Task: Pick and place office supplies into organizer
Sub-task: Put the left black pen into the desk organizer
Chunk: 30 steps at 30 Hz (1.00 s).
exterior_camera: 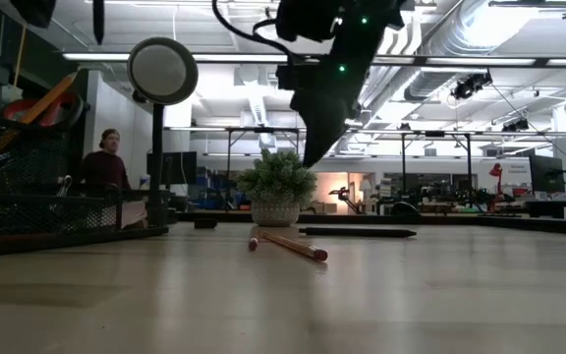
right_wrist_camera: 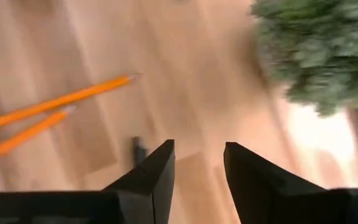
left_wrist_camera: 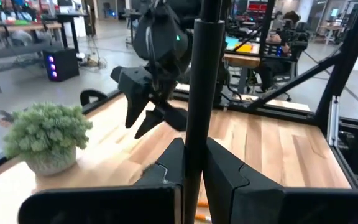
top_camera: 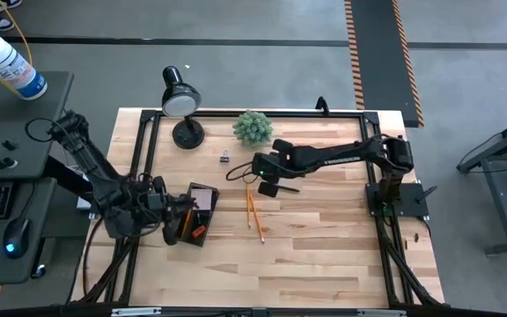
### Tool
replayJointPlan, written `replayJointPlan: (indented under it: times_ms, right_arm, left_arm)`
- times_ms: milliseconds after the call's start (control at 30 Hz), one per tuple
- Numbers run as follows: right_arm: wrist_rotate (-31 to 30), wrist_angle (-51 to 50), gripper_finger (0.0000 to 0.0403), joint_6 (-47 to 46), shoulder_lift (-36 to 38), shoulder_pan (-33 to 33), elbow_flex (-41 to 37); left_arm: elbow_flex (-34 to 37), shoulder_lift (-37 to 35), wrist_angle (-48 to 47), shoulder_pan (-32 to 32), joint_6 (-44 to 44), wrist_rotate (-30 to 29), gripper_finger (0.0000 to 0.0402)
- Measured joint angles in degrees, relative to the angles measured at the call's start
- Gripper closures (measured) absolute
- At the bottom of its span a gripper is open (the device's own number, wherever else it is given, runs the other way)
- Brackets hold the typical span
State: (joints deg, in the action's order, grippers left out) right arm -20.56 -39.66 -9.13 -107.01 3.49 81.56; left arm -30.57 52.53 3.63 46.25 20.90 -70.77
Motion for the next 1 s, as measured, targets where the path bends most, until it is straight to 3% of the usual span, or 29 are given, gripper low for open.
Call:
replayJointPlan:
  times_ms: [367,633,1000]
  right_arm:
    - [7.4,11.0,0.0274,3.0,0.0,0.2,0.0]
    - [7.5,11.3,0.0274,2.7,0.0,0.3,0.0]
    - [7.5,12.7,0.0273,2.5,0.0,0.2,0.0]
  left_arm:
    - [0.0,-0.2,-18.0,8.3,23.5,0.7,0.0389]
    - [0.0,-0.3,-20.3,14.3,28.3,1.1,0.0396]
    - [0.0,-0.2,-40.5,16.0,47.5,3.5,0.0396]
